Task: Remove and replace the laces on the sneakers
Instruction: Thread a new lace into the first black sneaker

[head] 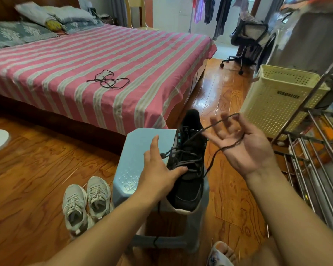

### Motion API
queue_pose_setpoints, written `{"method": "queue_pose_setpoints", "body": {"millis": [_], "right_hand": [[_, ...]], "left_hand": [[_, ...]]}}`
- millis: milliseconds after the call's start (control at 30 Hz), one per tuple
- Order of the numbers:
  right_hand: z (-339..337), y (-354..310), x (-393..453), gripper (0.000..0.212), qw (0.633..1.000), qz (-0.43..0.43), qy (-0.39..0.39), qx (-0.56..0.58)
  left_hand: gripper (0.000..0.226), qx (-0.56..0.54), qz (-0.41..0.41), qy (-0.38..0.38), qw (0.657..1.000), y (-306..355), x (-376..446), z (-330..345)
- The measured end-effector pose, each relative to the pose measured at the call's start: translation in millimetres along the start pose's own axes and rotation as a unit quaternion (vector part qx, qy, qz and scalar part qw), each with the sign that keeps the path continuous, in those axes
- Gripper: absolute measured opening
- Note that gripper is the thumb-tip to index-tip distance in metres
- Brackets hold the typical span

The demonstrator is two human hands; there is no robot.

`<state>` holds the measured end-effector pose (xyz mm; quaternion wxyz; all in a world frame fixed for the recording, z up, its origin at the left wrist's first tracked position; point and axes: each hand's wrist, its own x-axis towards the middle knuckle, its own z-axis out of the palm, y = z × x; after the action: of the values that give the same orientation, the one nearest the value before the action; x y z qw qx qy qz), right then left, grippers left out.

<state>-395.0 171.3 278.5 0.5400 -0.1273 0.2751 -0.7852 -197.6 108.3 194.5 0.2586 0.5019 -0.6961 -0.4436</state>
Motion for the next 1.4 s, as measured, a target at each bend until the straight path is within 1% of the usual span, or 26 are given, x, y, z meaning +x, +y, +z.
{"method": "queue_pose_setpoints", "body": {"millis": [133,233,267,300,333,367,400,467,500,533,600,667,700,733,800,833,867,933,967,1000,1033,1100,1133,1233,1300,1400], "right_hand": [[-21,-32,13,0.015,0.984,-0.092,0.022,0.15],[-45,-45,21,0.019,0.973,-0.11,0.103,0.177],[-48,-46,20,0.019,0.98,-0.103,0.134,0.107],[-45,-45,15,0.018,0.983,-0.104,0.152,-0.024],[-41,-41,9,0.017,0.96,-0.119,0.149,-0.205],[-33,-33,1,0.015,0.901,-0.143,0.117,-0.393],[-25,-22,-5,0.011,0.814,-0.169,0.062,-0.552],[-15,4,-11,0.014,0.601,-0.209,-0.033,-0.771],[-13,17,-12,0.021,0.509,-0.215,-0.046,-0.832],[-13,27,-11,0.025,0.447,-0.218,-0.043,-0.866],[-15,41,-8,0.019,0.382,-0.232,-0.03,-0.894],[-20,46,-2,0.011,0.375,-0.236,-0.018,-0.896],[-22,46,3,0.011,0.421,-0.228,-0.006,-0.878],[-24,44,7,0.013,0.509,-0.201,0.015,-0.837],[-24,38,12,0.018,0.714,-0.133,0.06,-0.685],[-22,36,10,0.019,0.78,-0.104,0.074,-0.613],[-21,34,7,0.02,0.823,-0.08,0.076,-0.558],[-19,31,0,0.018,0.862,-0.041,0.071,-0.5],[-21,31,-1,0.013,0.859,-0.034,0.08,-0.505],[-26,30,1,0.008,0.834,-0.038,0.098,-0.542],[-29,28,3,0.009,0.784,-0.051,0.117,-0.607],[-34,28,6,0.03,0.675,-0.119,0.147,-0.713],[-32,29,4,0.036,0.646,-0.176,0.143,-0.729],[-21,40,-9,0.03,0.606,-0.267,0.033,-0.749],[-22,54,-17,0.026,0.53,-0.259,-0.081,-0.803],[-32,69,-23,0.035,0.418,-0.22,-0.171,-0.865]], "left_hand": [[0.095,0.073,0.032,-0.009,0.997,-3,-1,1],[0.082,0.1,0.041,0.012,0.994,-2,-3,3],[0.08,0.102,0.039,0.014,0.994,-3,-3,3],[0.079,0.104,0.037,0.012,0.994,-3,-4,3],[0.078,0.104,0.034,0.009,0.994,-4,-3,3],[0.078,0.101,0.036,0.007,0.994,-4,-3,3],[0.076,0.095,0.05,0.006,0.994,-3,-3,3],[0.073,0.084,0.106,0.008,0.991,-2,-3,4],[0.073,0.074,0.13,0.004,0.989,-3,-3,4],[0.073,0.058,0.143,-0.005,0.988,-3,-1,4],[0.076,0.031,0.144,-0.022,0.989,-4,1,4],[0.079,0.025,0.14,-0.029,0.989,-2,2,4],[0.079,0.023,0.14,-0.03,0.989,-2,2,4],[0.078,0.021,0.14,-0.03,0.989,-2,2,4],[0.075,0.031,0.144,-0.023,0.989,-3,2,4],[0.073,0.038,0.144,-0.018,0.989,-4,2,5],[0.071,0.042,0.144,-0.015,0.989,-4,2,5],[0.067,0.048,0.148,-0.013,0.988,-4,0,5],[0.065,0.057,0.144,-0.013,0.988,-5,-2,4],[0.065,0.072,0.128,-0.017,0.989,-6,-5,1],[0.066,0.09,0.099,-0.027,0.991,-7,-8,-3],[0.063,0.109,0.019,-0.071,0.991,-11,-17,-17],[0.056,0.106,-0.018,-0.102,0.989,-13,-21,-24],[0.029,0.091,-0.05,-0.178,0.979,-15,-30,-39],[0.015,0.096,-0.016,-0.193,0.976,-17,-31,-42],[0.005,0.244,0.061,-0.171,0.953,-21,-32,-47]]}}
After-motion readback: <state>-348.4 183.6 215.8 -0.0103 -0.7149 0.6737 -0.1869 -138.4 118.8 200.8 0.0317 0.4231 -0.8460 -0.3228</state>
